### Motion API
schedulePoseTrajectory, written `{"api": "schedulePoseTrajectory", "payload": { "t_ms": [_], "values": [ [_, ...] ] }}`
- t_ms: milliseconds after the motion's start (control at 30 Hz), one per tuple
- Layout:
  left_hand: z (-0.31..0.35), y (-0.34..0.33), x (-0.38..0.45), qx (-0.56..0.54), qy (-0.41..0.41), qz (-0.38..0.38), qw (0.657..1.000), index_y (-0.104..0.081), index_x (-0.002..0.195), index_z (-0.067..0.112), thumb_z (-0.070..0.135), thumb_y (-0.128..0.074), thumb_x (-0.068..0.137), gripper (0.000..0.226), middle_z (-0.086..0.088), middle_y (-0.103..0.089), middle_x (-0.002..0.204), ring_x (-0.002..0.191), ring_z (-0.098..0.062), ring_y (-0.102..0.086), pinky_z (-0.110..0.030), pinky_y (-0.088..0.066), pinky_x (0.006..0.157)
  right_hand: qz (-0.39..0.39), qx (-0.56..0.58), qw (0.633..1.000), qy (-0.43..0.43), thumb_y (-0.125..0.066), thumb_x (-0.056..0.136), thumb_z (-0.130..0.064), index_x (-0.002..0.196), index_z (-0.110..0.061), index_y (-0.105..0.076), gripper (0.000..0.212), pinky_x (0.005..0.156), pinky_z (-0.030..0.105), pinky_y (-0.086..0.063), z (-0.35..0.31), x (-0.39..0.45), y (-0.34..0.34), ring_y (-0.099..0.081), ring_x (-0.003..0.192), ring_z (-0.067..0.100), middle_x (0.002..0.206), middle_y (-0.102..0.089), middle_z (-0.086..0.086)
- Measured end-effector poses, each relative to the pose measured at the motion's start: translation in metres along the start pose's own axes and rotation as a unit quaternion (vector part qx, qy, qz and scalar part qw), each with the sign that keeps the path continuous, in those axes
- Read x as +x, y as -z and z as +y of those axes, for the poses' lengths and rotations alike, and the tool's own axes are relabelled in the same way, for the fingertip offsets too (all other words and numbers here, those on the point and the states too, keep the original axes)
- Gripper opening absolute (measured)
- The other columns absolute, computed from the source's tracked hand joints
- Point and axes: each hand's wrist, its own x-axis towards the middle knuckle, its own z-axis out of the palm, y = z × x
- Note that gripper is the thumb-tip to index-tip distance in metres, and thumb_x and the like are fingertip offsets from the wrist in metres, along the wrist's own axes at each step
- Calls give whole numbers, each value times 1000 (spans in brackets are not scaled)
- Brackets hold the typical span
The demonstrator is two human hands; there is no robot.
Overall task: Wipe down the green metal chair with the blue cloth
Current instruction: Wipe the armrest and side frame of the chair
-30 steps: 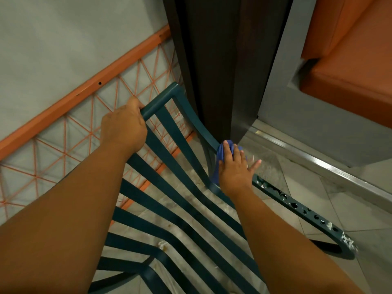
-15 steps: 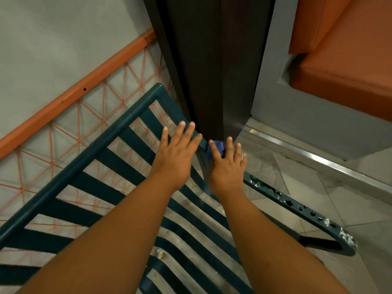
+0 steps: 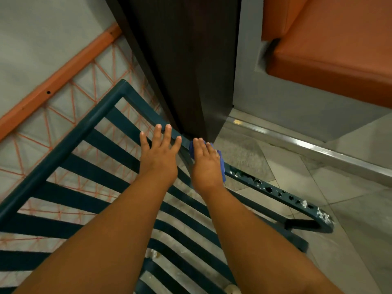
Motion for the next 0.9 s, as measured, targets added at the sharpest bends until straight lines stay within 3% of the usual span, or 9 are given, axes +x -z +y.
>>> {"api": "schedulePoseTrajectory", "payload": {
  "t_ms": [100,233,333,433,533,633,767,833,900],
  "values": [
    [1,-2,1,-17,4,-9,1000,16,148,32,16,-57,86,97,-9,34,152,140,-33,30,-61,10,112,-10,-62,994,91,-46,93,2,153,-24,-7,77,118,36,0,29,-25,11,0,149,21,162,-5,-2],
    [4,1,0,-24,4,-18,1000,15,148,30,15,-54,87,94,-9,33,153,140,-33,29,-62,10,112,74,111,991,29,-50,93,-4,138,-19,-49,48,109,37,-33,40,-26,42,-49,128,25,138,-54,5],
    [11,1,-2,-35,2,-10,999,15,149,24,17,-49,89,89,-9,30,154,141,-32,27,-61,11,112,124,70,990,11,-52,93,-16,138,-26,-49,46,111,44,-24,38,-29,50,-40,134,24,147,-46,1],
    [22,-6,-6,-63,-36,16,997,14,150,23,21,-45,91,83,-5,27,156,142,-29,27,-59,14,111,-4,-65,998,5,-38,98,-40,146,-44,-24,51,113,58,-8,42,-35,32,-15,145,31,160,-16,4],
    [37,-15,-13,-73,-80,8,994,14,150,24,19,-45,91,82,-2,25,157,143,-25,24,-58,15,110,-48,-117,992,-4,-24,99,-51,149,-41,-3,55,111,57,-19,50,-33,15,-32,133,31,150,-30,10],
    [43,-15,-15,-87,-67,-17,994,15,149,23,14,-48,90,87,-2,25,157,144,-25,22,-58,11,112,-29,-138,990,-11,-23,100,-50,150,-33,-8,55,109,56,-21,55,-33,16,-44,119,28,132,-46,9],
    [43,-13,-14,-87,-71,-27,993,15,149,24,12,-52,88,91,-3,25,157,144,-27,22,-59,10,112,-8,-153,986,-68,-24,101,-45,146,-25,-24,49,114,59,-12,67,-50,25,-46,123,28,126,-51,7],
    [43,-12,-13,-81,-75,-29,993,15,149,23,11,-53,88,93,-4,25,157,143,-28,22,-59,10,113,-4,-140,985,-96,-26,101,-44,130,-21,-41,40,112,57,-19,64,-42,31,-52,113,28,114,-58,6],
    [44,-10,-12,-78,-79,-31,993,14,149,22,11,-54,87,93,-5,24,157,144,-28,21,-59,10,113,-72,-112,981,-141,-29,99,-41,114,-17,-51,36,107,54,-30,61,-15,38,-57,102,29,103,-61,8]
  ]
}}
